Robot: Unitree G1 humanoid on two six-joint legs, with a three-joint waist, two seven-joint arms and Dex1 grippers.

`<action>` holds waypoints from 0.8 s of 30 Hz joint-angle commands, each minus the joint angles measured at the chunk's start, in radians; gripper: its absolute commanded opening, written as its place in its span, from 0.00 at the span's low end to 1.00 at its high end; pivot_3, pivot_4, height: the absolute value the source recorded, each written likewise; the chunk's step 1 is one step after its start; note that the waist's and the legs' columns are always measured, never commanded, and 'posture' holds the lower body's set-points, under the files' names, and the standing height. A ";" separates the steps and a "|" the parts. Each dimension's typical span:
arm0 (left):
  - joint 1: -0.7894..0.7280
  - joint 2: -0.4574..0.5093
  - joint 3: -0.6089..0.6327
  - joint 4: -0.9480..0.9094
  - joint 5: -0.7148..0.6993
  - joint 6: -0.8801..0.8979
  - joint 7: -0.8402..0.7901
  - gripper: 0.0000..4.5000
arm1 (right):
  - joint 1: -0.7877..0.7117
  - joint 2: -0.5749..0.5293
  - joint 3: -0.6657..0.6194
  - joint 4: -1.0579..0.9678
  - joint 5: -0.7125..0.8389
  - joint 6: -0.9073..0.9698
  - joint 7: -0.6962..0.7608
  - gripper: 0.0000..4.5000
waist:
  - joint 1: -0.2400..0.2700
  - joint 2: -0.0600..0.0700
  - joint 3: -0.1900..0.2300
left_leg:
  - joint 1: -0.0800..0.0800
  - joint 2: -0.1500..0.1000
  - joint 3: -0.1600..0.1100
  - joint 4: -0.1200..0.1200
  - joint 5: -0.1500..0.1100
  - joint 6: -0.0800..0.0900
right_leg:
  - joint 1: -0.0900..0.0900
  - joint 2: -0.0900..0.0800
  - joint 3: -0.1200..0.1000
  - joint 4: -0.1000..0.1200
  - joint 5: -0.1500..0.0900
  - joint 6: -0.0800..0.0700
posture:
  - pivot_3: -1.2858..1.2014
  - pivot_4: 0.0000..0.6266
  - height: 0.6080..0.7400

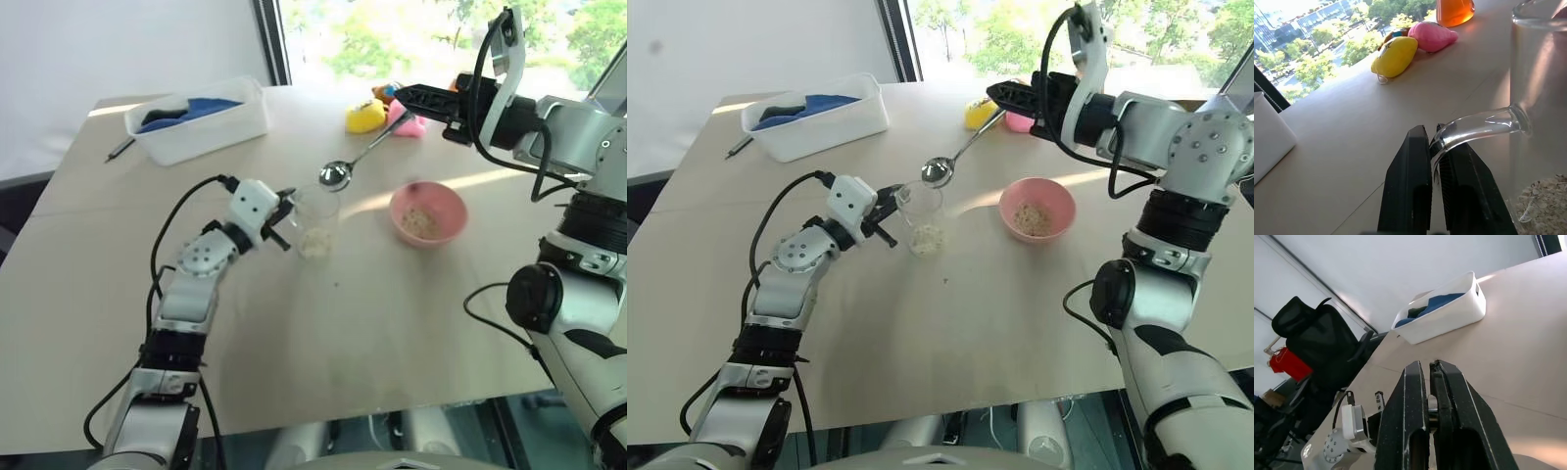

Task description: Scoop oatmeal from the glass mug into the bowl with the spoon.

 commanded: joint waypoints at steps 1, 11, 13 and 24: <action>-0.021 0.015 -0.015 -0.029 -0.001 0.030 -0.031 0.02 | 0.010 -0.016 0.093 -0.100 0.004 -0.032 0.045 0.00 | 0.000 0.000 0.000 | 0.000 0.000 0.000 0.000 0.000 0.000 | 0.000 0.000 0.000 0.000 0.000 0.000 | 0.52 0.24 1.00; -0.099 0.048 -0.050 -0.069 0.046 0.072 -0.062 0.02 | 0.090 -0.152 0.553 -0.216 -0.281 -0.390 0.260 0.00 | 0.002 0.000 0.000 | 0.000 0.000 0.000 0.001 0.000 0.000 | 0.000 0.000 0.000 0.000 0.000 0.001 | 0.52 0.24 1.00; -0.110 0.050 -0.058 -0.076 0.054 0.080 -0.068 0.02 | 0.100 -0.154 0.608 -0.224 -0.315 -0.433 0.293 0.00 | 0.002 0.000 0.000 | 0.000 0.000 0.000 0.001 0.000 0.000 | 0.000 0.000 0.000 0.000 0.000 0.001 | 0.52 0.24 1.00; -0.120 0.061 -0.079 -0.082 0.090 0.068 -0.077 0.02 | 0.118 -0.103 0.681 -0.164 -0.384 -0.459 0.376 0.00 | 0.003 0.000 0.000 | -0.001 0.000 0.000 0.002 0.000 0.000 | 0.000 0.001 0.000 -0.001 0.000 0.001 | 0.52 0.24 1.00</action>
